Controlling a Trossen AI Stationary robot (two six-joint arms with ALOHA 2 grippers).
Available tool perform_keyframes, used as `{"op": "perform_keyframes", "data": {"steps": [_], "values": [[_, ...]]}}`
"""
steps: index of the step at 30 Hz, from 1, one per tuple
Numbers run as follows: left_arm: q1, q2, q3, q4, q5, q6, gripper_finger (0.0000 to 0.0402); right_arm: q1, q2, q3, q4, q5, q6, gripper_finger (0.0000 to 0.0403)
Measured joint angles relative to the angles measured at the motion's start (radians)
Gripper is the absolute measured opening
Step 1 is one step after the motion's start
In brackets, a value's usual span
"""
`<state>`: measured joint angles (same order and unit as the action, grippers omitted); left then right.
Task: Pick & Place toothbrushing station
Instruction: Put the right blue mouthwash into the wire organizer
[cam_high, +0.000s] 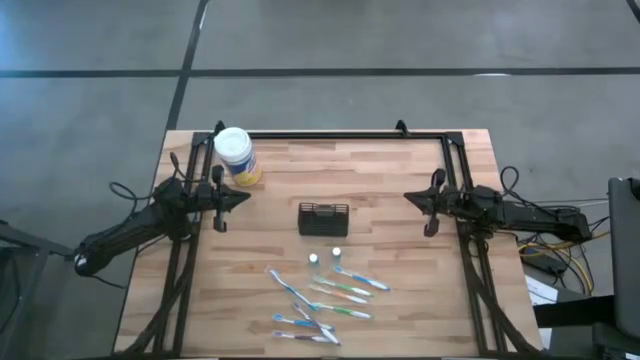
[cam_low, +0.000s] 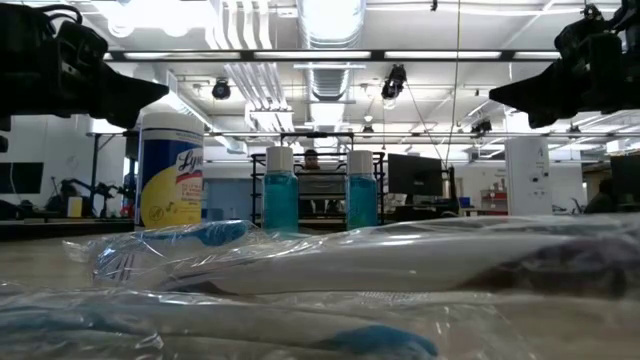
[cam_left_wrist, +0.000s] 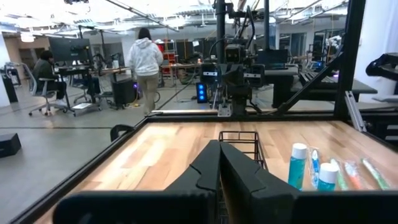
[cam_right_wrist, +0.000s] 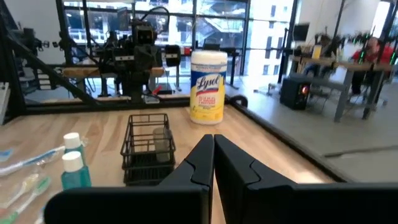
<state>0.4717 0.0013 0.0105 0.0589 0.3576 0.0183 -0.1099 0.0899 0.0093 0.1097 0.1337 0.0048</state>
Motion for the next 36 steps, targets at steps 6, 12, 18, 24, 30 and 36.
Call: {"op": "perform_keyframes", "data": {"steps": [6,12,18,24,30,36], "values": [[0.0,0.0,0.0,0.0,-0.005,-0.004,0.0014,0.0,0.062,0.0,0.097,0.0,0.032,0.0008],[0.0,0.0,0.0,0.005,-0.011,-0.004,0.0014,0.0,0.217,0.094,0.134,0.024,0.04,0.0009],[0.0,0.0,0.0,0.008,-0.012,-0.044,0.0014,0.022,0.482,0.377,-0.024,0.027,0.051,0.0016],[0.0,0.0,0.0,0.01,-0.013,-0.08,0.0014,0.039,0.783,0.74,-0.37,0.027,0.087,0.0042],[0.0,0.0,0.0,0.009,-0.013,-0.08,0.0014,0.081,1.069,1.021,-0.61,0.026,0.101,0.0086],[0.0,0.0,0.0,0.008,-0.013,-0.08,0.0014,0.156,1.314,1.274,-0.824,0.014,0.09,0.0145]]}}
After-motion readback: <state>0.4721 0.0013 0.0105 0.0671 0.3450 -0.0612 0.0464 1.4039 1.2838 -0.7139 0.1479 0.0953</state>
